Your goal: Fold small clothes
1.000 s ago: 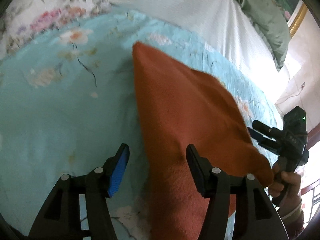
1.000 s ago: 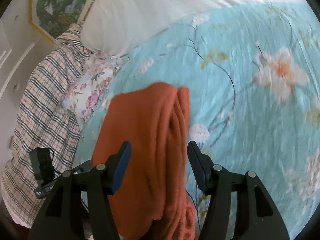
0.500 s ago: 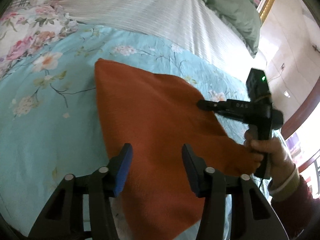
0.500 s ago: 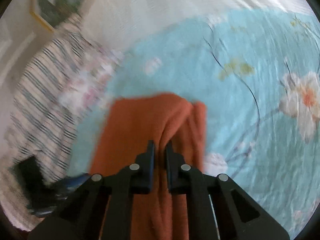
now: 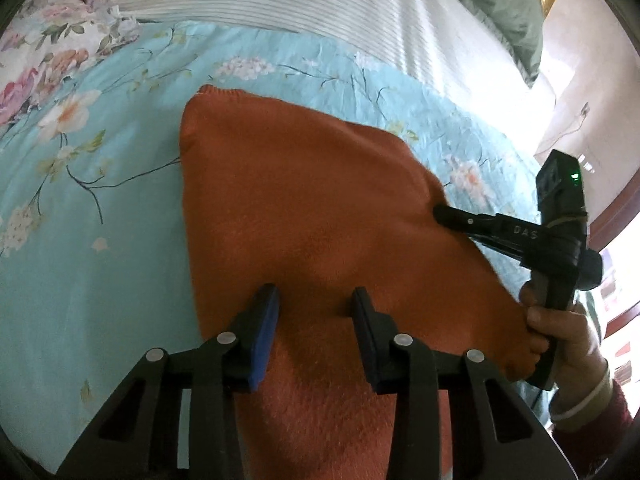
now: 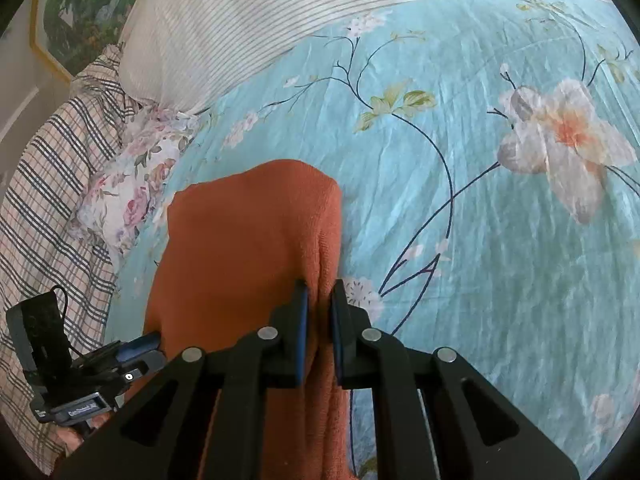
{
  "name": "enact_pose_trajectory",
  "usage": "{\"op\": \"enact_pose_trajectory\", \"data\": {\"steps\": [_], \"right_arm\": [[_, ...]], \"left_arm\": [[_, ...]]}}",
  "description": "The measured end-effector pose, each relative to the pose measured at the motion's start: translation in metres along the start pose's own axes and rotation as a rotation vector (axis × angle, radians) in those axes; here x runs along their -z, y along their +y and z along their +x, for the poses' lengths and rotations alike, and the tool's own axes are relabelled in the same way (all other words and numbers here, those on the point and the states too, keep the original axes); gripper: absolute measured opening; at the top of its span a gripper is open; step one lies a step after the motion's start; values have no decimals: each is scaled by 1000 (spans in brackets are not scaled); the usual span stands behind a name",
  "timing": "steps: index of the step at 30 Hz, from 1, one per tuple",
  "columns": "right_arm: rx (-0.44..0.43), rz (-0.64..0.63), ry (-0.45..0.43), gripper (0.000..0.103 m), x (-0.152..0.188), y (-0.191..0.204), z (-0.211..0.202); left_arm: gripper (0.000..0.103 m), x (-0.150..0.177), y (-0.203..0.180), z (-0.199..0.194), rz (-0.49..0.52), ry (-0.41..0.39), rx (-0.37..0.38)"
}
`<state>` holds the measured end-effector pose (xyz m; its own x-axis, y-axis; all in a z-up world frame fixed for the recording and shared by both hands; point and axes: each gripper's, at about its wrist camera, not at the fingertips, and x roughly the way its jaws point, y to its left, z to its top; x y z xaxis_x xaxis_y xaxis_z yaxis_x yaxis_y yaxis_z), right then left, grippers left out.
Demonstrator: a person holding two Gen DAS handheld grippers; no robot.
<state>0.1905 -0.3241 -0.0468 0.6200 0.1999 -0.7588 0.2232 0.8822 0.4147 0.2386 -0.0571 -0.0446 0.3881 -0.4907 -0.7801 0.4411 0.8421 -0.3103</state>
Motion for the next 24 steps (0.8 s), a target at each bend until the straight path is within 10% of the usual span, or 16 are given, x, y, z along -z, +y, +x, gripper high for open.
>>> {"op": "enact_pose_trajectory", "data": {"steps": [24], "right_arm": [[-77,-120,-20,21,62,60,-80]], "left_arm": [[36,72,-14,-79,-24,-50,115]]}}
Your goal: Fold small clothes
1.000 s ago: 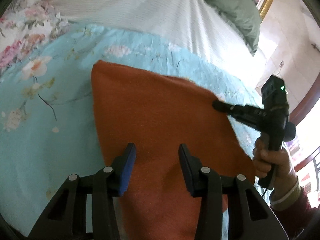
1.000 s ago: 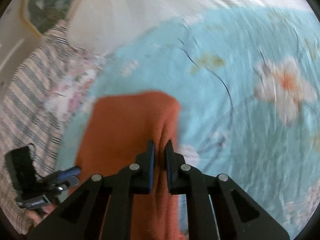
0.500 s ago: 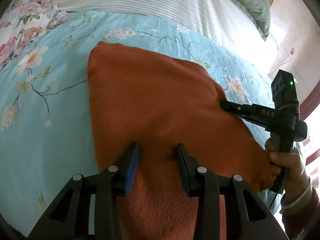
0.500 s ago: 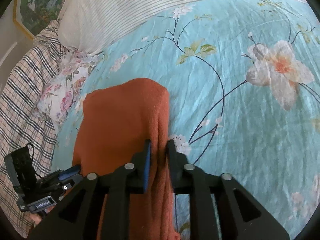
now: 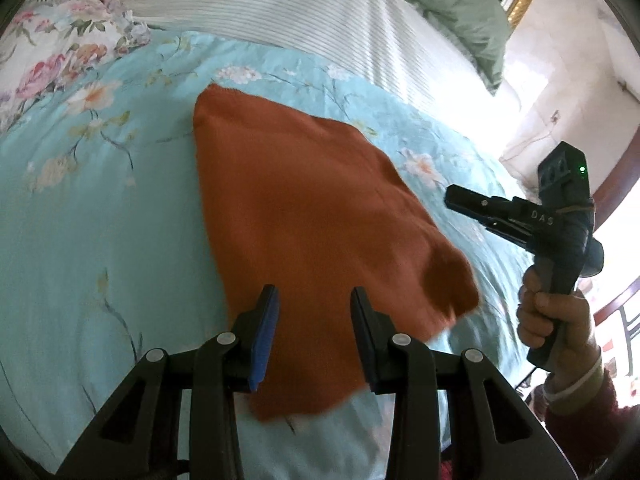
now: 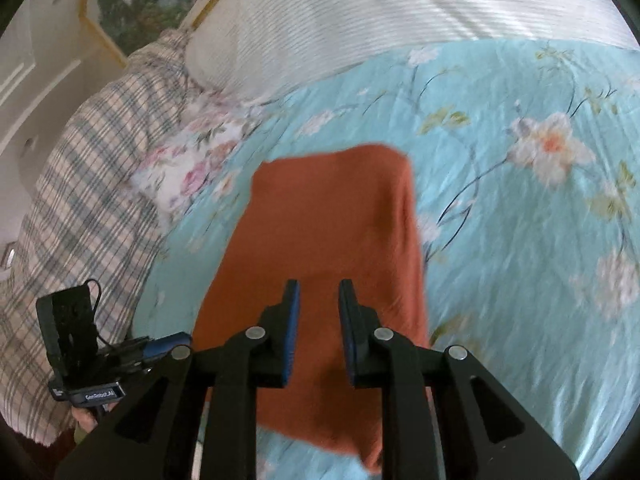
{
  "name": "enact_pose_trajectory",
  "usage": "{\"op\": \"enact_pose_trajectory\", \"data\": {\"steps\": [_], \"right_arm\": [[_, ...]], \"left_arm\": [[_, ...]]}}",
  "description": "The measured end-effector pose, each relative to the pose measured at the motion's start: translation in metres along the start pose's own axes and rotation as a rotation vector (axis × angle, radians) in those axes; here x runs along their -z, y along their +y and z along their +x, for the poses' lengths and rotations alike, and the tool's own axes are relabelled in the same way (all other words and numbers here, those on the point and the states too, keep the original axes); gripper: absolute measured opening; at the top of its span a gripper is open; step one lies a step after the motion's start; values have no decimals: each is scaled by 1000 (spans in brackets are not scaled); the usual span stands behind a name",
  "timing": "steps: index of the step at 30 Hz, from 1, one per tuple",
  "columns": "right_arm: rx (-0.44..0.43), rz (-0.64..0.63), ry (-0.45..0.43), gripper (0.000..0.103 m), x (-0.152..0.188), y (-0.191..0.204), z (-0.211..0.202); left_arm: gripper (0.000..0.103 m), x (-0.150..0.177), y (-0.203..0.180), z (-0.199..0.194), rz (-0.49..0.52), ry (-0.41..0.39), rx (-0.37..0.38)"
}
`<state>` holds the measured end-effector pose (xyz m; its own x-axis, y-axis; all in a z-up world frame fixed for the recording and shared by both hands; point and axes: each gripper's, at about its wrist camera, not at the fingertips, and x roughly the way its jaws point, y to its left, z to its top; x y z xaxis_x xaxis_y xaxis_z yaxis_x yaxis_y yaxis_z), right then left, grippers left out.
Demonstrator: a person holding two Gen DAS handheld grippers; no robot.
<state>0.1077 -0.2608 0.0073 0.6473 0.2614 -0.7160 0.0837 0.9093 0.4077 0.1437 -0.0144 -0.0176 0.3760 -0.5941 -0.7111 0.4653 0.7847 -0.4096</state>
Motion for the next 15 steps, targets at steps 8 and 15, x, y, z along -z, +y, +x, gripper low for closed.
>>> {"op": "enact_pose_trajectory", "data": {"steps": [8,15], "right_arm": [[60,3,5,61,-40,1,26],[125,39,46,64,-89,-34,75]], "left_arm": [[36,10,-13,-5,54,17,2],[48,-52,48,21,-131,-21,-54]]}}
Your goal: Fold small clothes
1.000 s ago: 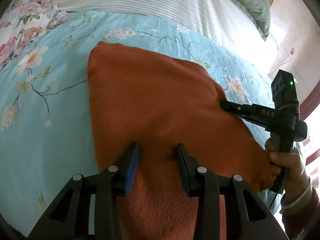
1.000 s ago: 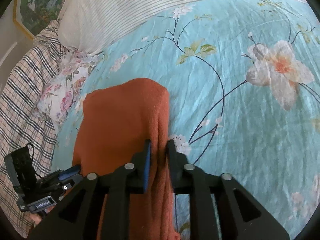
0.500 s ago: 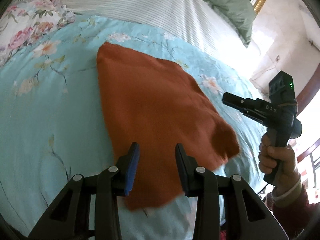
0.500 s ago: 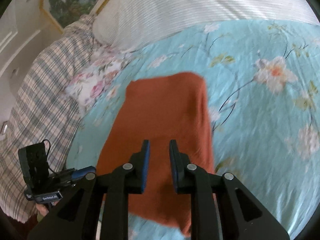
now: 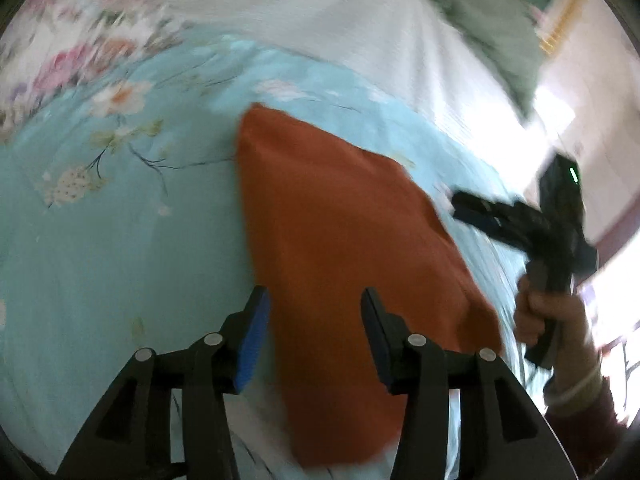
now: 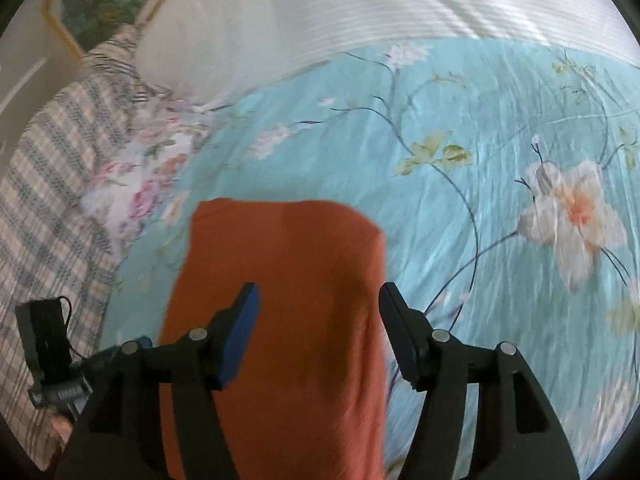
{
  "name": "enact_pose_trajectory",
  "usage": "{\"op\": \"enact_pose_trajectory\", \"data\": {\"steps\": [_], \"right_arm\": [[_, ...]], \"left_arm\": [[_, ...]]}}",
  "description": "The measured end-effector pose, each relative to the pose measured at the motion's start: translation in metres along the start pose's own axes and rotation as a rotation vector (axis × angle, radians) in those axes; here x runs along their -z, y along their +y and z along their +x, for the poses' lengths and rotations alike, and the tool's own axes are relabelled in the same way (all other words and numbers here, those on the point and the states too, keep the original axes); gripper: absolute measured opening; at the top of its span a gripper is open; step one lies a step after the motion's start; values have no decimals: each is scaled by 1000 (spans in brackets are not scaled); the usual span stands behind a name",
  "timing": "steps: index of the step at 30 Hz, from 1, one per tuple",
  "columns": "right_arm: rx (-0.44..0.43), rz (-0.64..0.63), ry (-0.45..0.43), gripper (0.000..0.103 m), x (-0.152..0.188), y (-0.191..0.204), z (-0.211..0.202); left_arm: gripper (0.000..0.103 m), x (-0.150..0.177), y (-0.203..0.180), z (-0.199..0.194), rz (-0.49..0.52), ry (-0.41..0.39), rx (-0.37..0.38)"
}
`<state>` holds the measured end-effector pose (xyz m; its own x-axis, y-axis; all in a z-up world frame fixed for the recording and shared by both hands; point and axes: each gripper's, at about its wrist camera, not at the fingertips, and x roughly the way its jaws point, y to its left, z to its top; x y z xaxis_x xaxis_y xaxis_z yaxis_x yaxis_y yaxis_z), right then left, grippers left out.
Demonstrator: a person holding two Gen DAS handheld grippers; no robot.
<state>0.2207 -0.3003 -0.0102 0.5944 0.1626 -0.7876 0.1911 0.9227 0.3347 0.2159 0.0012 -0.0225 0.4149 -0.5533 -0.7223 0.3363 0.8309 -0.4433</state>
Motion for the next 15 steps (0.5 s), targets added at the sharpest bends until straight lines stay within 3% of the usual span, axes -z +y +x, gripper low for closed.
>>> {"op": "enact_pose_trajectory", "data": {"steps": [2,6,8,10,12,15], "right_arm": [[-12,27,25,60,-4,-10,15],[-24,30,53,14,-1,-18,30],[-54,36,-9,11,-2,-20,17],[-49,30,-57,11,-1,-18,4],[-12,18,-37,10,1,-18,9],[14,38,17,12,5,-26,28]], "left_arm": [[48,-23,18,23,-64,27,10],[48,-55,33,70,-94,83,-4],[47,-64,35,88,-98,92,2],[31,-74,29,93,-76,62,-31],[27,-80,20,92,-44,20,-61],[27,-81,18,98,-45,24,-117]]}}
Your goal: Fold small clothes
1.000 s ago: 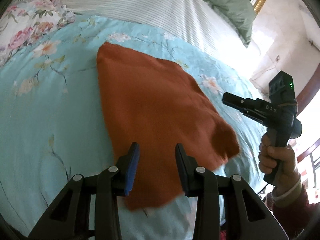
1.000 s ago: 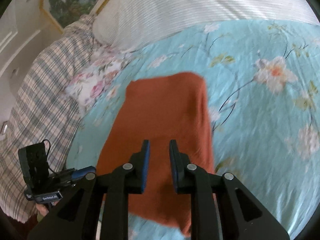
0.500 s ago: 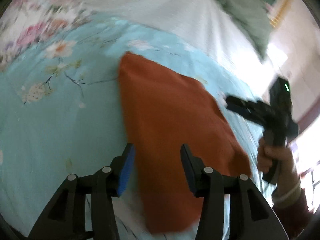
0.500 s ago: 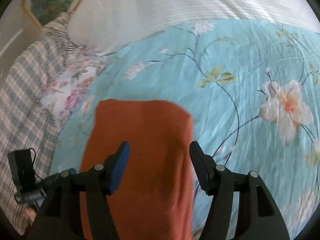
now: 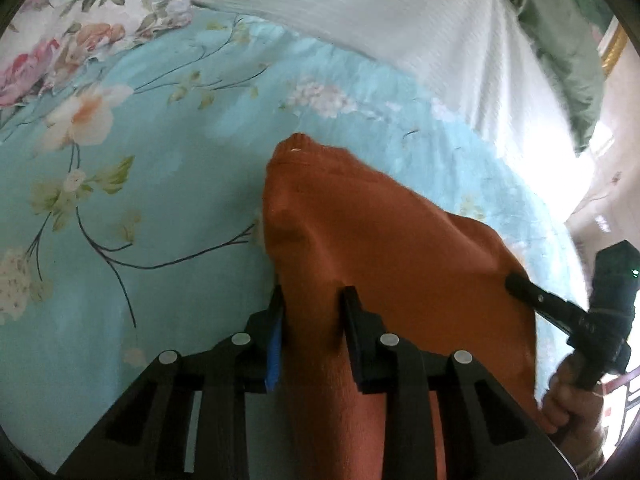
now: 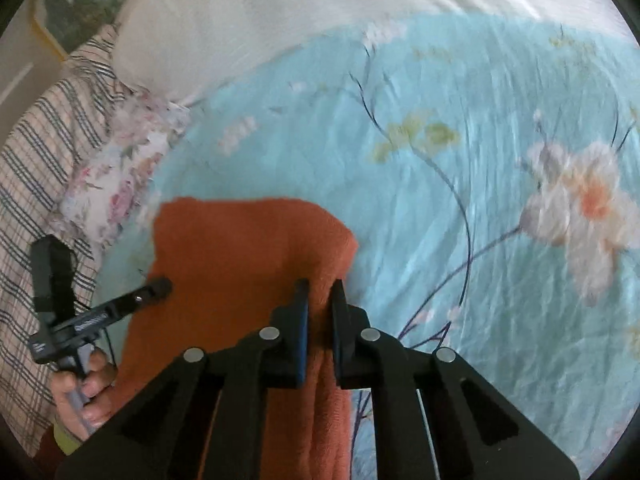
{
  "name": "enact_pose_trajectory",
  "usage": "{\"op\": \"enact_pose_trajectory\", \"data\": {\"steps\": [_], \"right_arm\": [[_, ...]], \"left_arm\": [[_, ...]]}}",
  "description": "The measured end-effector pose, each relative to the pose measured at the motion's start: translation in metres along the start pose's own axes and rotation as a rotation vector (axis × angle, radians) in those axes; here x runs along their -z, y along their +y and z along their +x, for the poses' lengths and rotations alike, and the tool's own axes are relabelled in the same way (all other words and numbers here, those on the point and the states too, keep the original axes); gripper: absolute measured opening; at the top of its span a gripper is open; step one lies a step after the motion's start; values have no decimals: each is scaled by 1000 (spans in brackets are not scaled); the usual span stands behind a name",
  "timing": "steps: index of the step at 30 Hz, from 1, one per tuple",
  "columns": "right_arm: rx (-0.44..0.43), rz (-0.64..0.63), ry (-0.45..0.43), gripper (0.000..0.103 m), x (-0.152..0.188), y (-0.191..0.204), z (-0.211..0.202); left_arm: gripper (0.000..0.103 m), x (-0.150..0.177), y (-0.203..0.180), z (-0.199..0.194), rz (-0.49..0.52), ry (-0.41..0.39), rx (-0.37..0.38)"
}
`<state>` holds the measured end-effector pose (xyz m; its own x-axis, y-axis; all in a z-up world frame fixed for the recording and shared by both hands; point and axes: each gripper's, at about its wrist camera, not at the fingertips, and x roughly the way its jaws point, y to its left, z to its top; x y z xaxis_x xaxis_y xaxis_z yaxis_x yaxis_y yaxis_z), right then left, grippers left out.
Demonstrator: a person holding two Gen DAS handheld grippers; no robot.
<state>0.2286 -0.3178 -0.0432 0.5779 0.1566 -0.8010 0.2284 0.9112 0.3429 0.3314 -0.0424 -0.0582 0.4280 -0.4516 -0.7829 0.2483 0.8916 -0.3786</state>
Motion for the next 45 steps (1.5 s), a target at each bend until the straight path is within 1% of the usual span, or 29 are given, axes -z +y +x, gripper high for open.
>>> {"op": "enact_pose_trajectory", "data": {"steps": [2,3,5,7,9,11,13,14,15,16,18,19,20,21,22,23,24,25,28,30,32,33,36,38,40,41,43,45], "right_arm": [[-5,25,-6,13,-1,-3,-5],[-4,29,-14,15,-1,-2,-9],[8,30,-43,16,2,1,-25],[4,26,-67,16,8,6,-41],[-26,22,-95,16,17,14,-60],[-61,-2,-104,16,30,27,-74],[-102,-32,-87,16,49,40,-80],[-115,-43,-73,16,59,45,-80],[-113,-48,-55,16,68,48,-77],[-102,-49,-42,16,75,48,-74],[-41,-36,-11,15,87,40,-62],[-7,-24,1,15,91,34,-56],[-12,1,5,12,95,24,-50],[-29,22,5,10,98,18,-48],[-41,39,3,9,99,14,-46],[-41,40,0,8,98,13,-46],[-38,38,-1,8,98,14,-46],[-33,35,-1,8,98,15,-46],[-22,31,-5,8,101,17,-50],[-25,28,-6,12,100,21,-52],[-20,11,-18,13,103,31,-62],[-25,-1,-25,13,107,32,-71],[-41,-43,-33,13,125,40,-91],[-12,-66,-8,13,138,40,-92],[54,-82,24,13,149,33,-85],[62,-76,30,12,154,27,-82],[33,-43,17,12,157,18,-79],[29,-29,8,12,157,15,-80]], "left_arm": [[28,2,2,3,-9,8,-20],[31,3,3,2,-14,7,-23],[31,3,3,-7,-18,1,-38],[30,7,3,-22,-7,-17,-51],[30,14,3,-40,5,-40,-55],[30,26,1,-63,10,-61,-16],[30,45,-2,-87,28,-77,29],[30,52,-8,-92,39,-79,53],[30,61,-12,-98,50,-78,81],[30,73,-18,-104,64,-69,127],[29,92,-25,-111,89,-41,189],[29,104,-31,-113,114,-20,217],[29,110,-37,-109,133,-8,222],[29,118,-40,-107,152,3,208],[27,126,-44,-100,172,26,166],[26,129,-44,-95,176,39,147],[22,132,-43,-91,179,43,134],[21,133,-43,-90,181,36,122],[21,132,-44,-88,174,38,110],[21,133,-47,-88,186,31,90],[21,137,-52,-95,194,24,73],[21,137,-53,-98,193,21,72],[21,147,-51,-118,204,10,101],[21,156,-52,-125,226,8,102],[22,167,-54,-127,252,21,96],[22,173,-54,-123,262,34,71],[22,182,-49,-109,264,66,11],[22,185,-46,-108,253,56,6]]}}
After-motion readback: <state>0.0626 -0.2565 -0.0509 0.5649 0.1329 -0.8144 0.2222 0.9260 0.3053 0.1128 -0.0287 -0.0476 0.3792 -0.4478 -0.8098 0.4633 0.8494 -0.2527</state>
